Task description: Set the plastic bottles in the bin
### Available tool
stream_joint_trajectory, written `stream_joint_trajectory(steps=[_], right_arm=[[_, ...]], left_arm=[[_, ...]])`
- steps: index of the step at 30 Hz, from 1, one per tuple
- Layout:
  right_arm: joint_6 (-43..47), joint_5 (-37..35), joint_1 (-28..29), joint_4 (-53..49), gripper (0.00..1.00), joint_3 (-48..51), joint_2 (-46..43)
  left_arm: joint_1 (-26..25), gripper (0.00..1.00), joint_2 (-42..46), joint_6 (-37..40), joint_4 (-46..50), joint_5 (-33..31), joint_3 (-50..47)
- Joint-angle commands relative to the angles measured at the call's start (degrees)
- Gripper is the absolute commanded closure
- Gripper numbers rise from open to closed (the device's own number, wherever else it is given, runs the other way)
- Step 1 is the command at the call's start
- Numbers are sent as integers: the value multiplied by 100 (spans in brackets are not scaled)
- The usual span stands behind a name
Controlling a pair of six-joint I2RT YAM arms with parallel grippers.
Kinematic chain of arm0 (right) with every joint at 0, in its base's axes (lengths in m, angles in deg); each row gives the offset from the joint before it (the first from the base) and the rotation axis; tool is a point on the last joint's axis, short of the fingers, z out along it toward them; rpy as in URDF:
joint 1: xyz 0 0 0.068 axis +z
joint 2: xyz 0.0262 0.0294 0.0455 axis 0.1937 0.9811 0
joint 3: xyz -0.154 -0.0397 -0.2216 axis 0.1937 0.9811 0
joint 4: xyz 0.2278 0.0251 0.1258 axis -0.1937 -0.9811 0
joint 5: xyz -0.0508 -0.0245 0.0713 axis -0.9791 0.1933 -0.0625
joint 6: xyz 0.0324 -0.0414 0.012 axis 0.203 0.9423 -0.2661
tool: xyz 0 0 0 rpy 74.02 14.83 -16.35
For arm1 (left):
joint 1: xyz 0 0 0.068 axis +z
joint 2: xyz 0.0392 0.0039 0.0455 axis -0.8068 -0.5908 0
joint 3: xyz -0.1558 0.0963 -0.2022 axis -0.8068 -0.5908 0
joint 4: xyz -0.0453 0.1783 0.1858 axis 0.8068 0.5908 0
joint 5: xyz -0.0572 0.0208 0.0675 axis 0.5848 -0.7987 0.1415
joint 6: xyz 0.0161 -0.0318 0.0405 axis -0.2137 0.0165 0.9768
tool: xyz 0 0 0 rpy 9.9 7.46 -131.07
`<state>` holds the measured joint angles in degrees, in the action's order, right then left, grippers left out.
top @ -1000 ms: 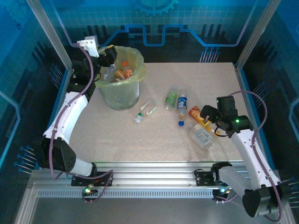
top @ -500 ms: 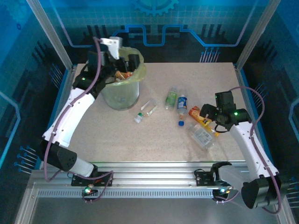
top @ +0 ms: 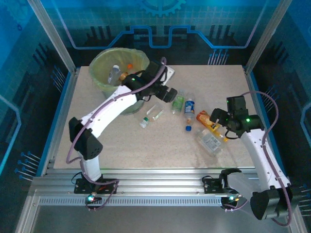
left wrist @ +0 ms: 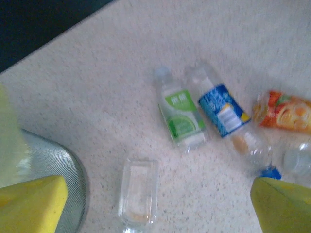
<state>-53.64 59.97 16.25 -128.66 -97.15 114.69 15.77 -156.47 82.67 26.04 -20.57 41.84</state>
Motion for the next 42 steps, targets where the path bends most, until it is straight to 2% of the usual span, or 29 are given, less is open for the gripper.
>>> stream_joint_trajectory(steps=[1,4,18,26,42], right_arm=[[-54,-63,-80,-133,0,77,-198],[-72,-93,-102,-114,0,123,-297],[-108,-66,-130,-2,0,214,-351],[-125,-54,-138,26,0,263,-348],[-158,7,-135,106,0,340,-309]], left_arm=[[-67,3,-373,312,766,-306,353],[-77,7,-752,317,960,-336,410],[-15,5,-1801,176,998,-550,277],[238,5,-1956,-21,712,-496,4],[422,5,-2316,-192,272,-305,-230]])
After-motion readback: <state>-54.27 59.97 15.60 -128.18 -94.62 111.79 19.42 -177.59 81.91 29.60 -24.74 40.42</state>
